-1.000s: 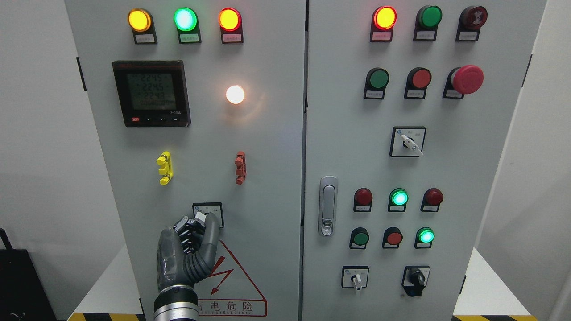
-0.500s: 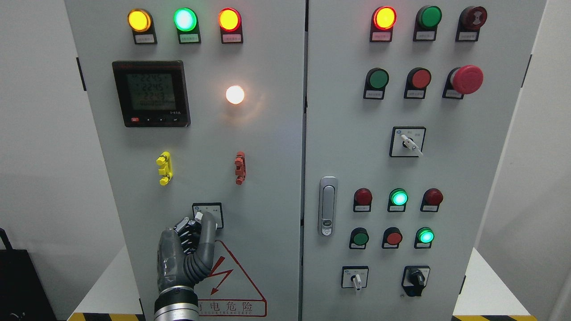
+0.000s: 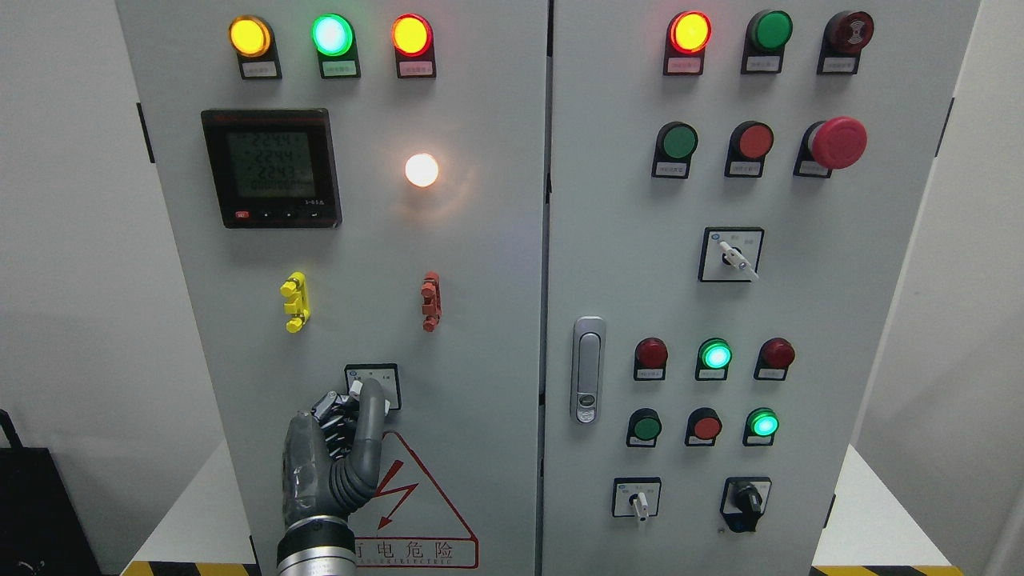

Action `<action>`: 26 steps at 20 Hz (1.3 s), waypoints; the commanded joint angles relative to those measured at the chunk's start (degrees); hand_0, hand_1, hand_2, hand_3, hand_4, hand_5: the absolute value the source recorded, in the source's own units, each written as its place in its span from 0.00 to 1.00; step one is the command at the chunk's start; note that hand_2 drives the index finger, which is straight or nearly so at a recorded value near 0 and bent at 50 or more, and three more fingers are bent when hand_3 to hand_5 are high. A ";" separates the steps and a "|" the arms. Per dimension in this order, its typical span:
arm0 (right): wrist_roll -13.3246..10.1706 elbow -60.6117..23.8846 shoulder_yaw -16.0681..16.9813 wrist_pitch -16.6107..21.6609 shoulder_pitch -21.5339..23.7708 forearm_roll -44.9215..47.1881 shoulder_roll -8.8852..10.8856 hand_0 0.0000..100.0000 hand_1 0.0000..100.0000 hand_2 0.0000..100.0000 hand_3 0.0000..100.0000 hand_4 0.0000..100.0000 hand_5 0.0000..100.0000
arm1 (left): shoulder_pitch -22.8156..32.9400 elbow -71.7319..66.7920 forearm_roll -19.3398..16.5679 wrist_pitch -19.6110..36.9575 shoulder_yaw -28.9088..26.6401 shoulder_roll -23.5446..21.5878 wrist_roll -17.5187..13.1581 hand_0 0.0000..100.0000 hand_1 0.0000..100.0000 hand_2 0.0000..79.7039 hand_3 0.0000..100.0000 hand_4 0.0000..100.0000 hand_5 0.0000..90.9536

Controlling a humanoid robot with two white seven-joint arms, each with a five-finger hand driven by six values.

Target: Turn on light switch 1

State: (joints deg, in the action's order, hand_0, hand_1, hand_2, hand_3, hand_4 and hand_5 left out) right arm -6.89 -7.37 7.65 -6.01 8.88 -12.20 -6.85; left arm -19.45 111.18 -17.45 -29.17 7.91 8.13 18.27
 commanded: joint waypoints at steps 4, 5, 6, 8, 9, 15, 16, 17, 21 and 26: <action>0.04 -0.01 0.00 0.03 0.00 -0.01 0.00 0.05 0.00 0.00 0.00 0.00 0.00 | 0.28 0.09 0.05 -0.01 0.00 -0.04 0.02 0.05 0.18 0.77 1.00 0.96 0.94; 0.04 -0.01 0.00 0.03 0.00 -0.01 0.00 0.05 0.00 0.00 0.00 0.00 0.00 | 0.46 0.09 0.05 0.08 0.00 -0.13 0.02 0.03 0.18 0.77 1.00 0.96 0.94; 0.04 -0.01 0.00 0.03 0.00 -0.01 0.00 0.05 0.00 0.00 0.00 0.00 0.00 | 0.72 0.09 0.05 0.17 0.00 -0.13 0.02 0.02 0.17 0.77 1.00 0.96 0.94; -0.05 -0.01 0.00 0.03 0.00 -0.01 0.00 0.05 0.00 0.00 0.00 0.00 0.00 | 1.43 0.18 0.05 0.43 0.00 -0.22 0.02 0.00 0.16 0.78 1.00 0.96 0.94; 0.04 -0.01 0.00 0.03 0.00 -0.01 0.00 0.05 0.00 0.00 0.00 0.00 0.00 | 1.78 0.27 0.05 0.61 0.08 -0.22 0.02 0.00 0.15 0.78 1.00 0.96 0.94; -0.05 -0.01 0.00 0.03 0.00 -0.01 0.00 0.05 0.00 0.00 0.00 0.00 0.00 | 7.39 0.62 0.05 12.10 0.09 -0.92 0.02 0.00 0.13 0.80 1.00 0.97 0.94; 0.04 0.07 0.00 0.03 0.00 0.07 0.00 0.05 0.00 0.00 0.00 0.00 0.00 | 8.97 0.70 -0.04 13.86 0.00 -1.09 0.02 0.00 0.13 0.80 1.00 0.97 0.94; 0.04 -0.01 0.00 0.03 0.00 -0.01 0.00 0.05 0.00 0.00 0.00 0.00 0.00 | 10.90 0.79 -0.13 15.45 0.00 -1.44 0.10 0.00 0.13 0.80 1.00 0.97 0.94; 0.04 -0.01 0.00 0.03 0.00 -0.01 0.00 0.05 0.00 0.00 0.00 0.00 0.00 | 23.62 0.88 -0.13 29.29 -0.79 -3.02 -0.24 0.00 0.13 0.80 1.00 0.97 0.95; 0.04 -0.01 0.00 0.03 0.00 -0.01 0.00 0.05 0.00 0.00 0.00 0.00 0.00 | 39.39 -21.36 1.54 73.12 -12.89 -8.30 -10.60 0.00 0.00 0.70 0.98 0.94 0.91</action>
State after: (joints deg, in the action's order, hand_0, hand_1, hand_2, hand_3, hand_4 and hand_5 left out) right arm -6.89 -7.39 7.65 -6.01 8.88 -12.21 -6.86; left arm 6.09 108.93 -16.94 23.71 5.89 5.14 12.44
